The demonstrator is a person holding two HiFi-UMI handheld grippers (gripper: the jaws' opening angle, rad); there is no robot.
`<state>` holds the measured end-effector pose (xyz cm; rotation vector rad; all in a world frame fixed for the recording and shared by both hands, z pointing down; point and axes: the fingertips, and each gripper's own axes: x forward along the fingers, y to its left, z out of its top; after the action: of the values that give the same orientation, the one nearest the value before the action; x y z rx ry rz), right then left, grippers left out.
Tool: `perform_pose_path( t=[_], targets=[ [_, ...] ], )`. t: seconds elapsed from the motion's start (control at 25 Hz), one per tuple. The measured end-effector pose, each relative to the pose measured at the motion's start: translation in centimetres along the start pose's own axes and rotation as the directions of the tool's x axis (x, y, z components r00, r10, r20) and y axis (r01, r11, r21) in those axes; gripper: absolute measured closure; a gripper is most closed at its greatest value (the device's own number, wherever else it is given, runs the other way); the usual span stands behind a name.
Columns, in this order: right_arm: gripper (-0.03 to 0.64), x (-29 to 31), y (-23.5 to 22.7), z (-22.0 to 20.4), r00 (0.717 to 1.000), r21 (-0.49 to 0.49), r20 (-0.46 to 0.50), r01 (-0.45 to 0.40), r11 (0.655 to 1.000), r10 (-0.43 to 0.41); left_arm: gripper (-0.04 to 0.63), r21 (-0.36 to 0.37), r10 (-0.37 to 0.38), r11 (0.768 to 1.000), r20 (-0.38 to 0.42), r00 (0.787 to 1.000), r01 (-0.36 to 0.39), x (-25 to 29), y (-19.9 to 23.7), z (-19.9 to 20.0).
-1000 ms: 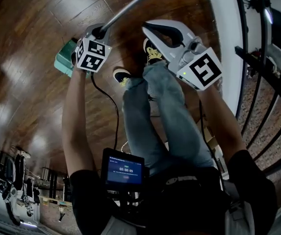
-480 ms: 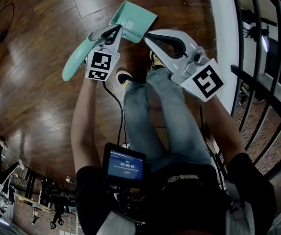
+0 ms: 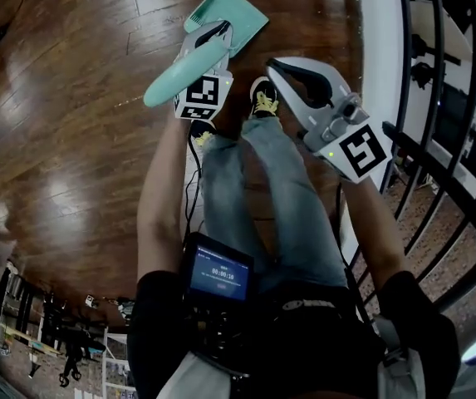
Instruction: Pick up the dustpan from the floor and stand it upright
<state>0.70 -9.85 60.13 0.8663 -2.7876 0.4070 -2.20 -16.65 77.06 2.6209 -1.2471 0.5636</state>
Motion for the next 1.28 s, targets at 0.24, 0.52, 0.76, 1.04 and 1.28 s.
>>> perform_pose_path(
  t=[0.24,0.52,0.76,1.04,1.28],
  targets=[
    [0.614,0.6,-1.0,-0.6,1.000,-0.014,-0.009,-0.006,1.000,0.006,0.375,-0.044,0.045,0.998,0.022,0.999,-0.044,-0.1,0.7,-1.2],
    [0.614,1.7,0.6,1.3,0.999,-0.026,-0.029,-0.042,0.999,0.042,0.137,-0.043,0.043,0.998,-0.093,0.995,-0.047,-6.5,1.3,-4.7],
    [0.614,1.1,4.1,6.3,0.996,-0.044,-0.035,-0.086,0.995,0.084,0.138,-0.187,0.211,0.957,-0.070,0.975,-0.221,-20.1,6.0,0.0],
    [0.614,0.4,8.4,18.2,0.990,-0.103,0.050,-0.124,0.987,0.129,0.170,-0.096,0.325,0.944,0.120,0.938,-0.314,-33.4,9.8,21.2],
    [0.614,-2.8,11.0,28.5,0.961,-0.110,0.212,-0.154,0.982,0.175,0.388,0.002,0.421,0.904,0.178,0.889,-0.428,-36.0,6.3,35.4]
  ],
)
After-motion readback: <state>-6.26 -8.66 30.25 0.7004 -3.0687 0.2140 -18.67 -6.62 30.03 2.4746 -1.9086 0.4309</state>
